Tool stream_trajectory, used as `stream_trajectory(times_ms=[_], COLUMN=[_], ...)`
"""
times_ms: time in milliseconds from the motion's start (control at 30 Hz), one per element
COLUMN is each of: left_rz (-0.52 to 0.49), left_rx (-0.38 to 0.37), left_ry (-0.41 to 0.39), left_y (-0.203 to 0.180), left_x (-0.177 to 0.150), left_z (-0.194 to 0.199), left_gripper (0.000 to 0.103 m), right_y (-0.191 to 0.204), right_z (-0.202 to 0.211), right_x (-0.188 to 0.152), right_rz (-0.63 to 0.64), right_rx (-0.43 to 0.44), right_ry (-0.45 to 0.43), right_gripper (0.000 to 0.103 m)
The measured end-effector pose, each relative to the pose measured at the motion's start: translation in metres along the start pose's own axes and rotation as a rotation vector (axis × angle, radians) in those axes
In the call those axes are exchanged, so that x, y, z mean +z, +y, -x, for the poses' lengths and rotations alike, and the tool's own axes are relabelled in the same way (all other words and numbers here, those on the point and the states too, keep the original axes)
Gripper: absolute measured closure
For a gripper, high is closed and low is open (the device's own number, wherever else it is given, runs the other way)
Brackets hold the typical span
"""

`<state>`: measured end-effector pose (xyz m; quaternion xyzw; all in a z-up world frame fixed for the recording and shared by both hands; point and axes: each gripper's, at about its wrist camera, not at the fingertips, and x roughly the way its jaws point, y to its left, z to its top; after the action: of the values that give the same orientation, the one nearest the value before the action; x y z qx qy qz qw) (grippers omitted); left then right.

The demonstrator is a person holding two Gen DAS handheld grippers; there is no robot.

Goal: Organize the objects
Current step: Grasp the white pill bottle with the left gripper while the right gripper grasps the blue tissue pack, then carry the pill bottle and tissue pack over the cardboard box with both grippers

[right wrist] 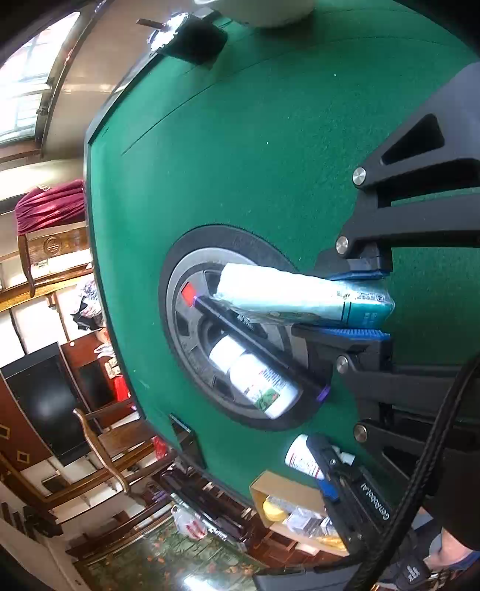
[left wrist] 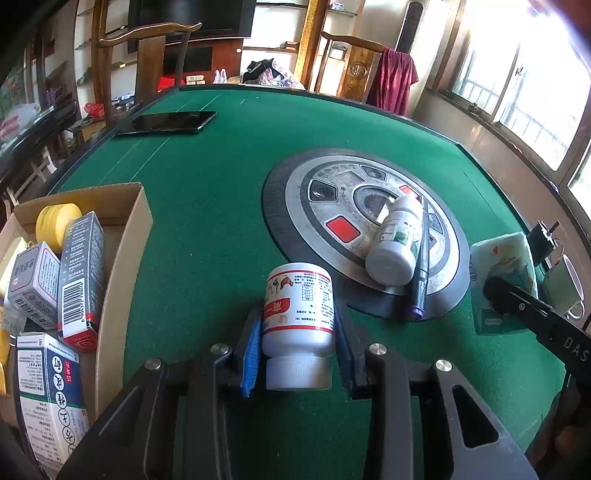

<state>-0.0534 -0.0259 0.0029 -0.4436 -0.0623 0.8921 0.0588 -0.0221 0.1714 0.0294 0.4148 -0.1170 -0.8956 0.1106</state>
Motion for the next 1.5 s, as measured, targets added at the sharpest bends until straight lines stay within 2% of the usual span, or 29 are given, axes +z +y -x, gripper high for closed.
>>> stream_trajectory(times_ms=[400, 1000, 1500], left_rz=[-0.015, -0.097, -0.101], left_rx=[0.019, 0.081, 0.069], left_ry=[-0.034, -0.194, -0.217], left_y=[-0.003, -0.022, -0.025], left_x=[0.000, -0.001, -0.005], left_z=[0.007, 0.038, 0.046], left_gripper=[0.073, 0.073, 0.073], right_y=[0.008, 0.028, 0.030], right_z=[0.000, 0.006, 0.006], right_x=[-0.002, -0.006, -0.008], right_rz=[0.018, 0.080, 0.085], right_rx=[0.002, -0.025, -0.022], right_ry=[-0.008, -0.045, -0.053], right_gripper=[0.087, 0.087, 0.087])
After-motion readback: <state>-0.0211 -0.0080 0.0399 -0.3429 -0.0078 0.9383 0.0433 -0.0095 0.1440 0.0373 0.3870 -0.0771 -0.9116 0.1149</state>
